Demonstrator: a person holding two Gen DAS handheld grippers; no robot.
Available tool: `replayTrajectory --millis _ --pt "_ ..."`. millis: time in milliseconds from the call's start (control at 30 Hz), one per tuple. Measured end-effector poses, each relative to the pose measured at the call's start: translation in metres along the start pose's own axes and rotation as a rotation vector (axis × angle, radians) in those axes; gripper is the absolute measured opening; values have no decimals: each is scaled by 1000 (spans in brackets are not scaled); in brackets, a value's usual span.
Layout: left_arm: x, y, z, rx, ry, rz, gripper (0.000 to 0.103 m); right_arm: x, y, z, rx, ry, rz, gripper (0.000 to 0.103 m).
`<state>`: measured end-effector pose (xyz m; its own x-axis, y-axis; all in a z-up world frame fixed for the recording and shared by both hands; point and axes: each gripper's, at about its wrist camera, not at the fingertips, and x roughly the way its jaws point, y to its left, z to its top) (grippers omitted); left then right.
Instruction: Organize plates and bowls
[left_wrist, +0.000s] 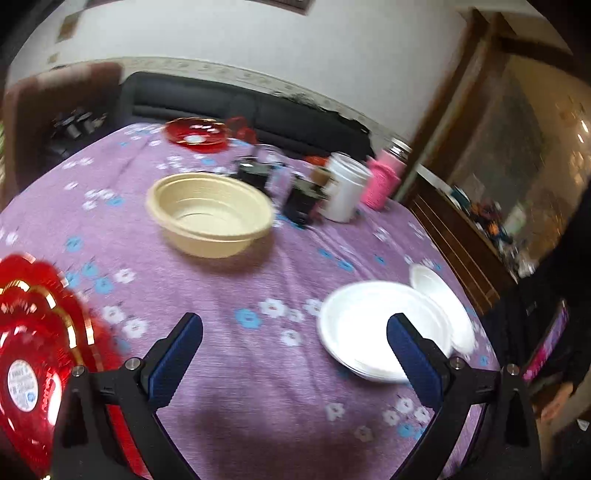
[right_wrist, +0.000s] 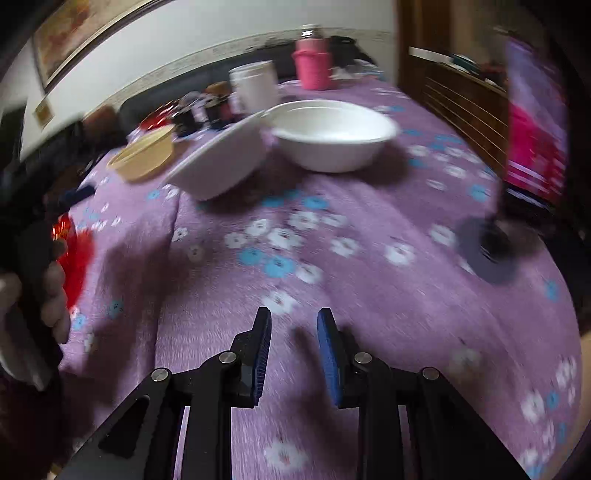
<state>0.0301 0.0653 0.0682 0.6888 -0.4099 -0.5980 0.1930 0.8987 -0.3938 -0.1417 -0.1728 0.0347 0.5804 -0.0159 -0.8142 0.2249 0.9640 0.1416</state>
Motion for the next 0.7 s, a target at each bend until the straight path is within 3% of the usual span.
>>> replayTrajectory --millis 100,267,433,700 --pt "3 11 3 -42 0 10 99 -28 2 -6 31 -40 -39 28" --pt "4 12 0 1 -11 43 100 -64 39 -14 9 -76 -110 33" --pt "4 11 -4 31 -27 82 100 -83 74 -23 -31 -101 -98 48" --pt "13 21 -7 39 -21 158 100 -85 72 -26 -29 -88 -57 49"
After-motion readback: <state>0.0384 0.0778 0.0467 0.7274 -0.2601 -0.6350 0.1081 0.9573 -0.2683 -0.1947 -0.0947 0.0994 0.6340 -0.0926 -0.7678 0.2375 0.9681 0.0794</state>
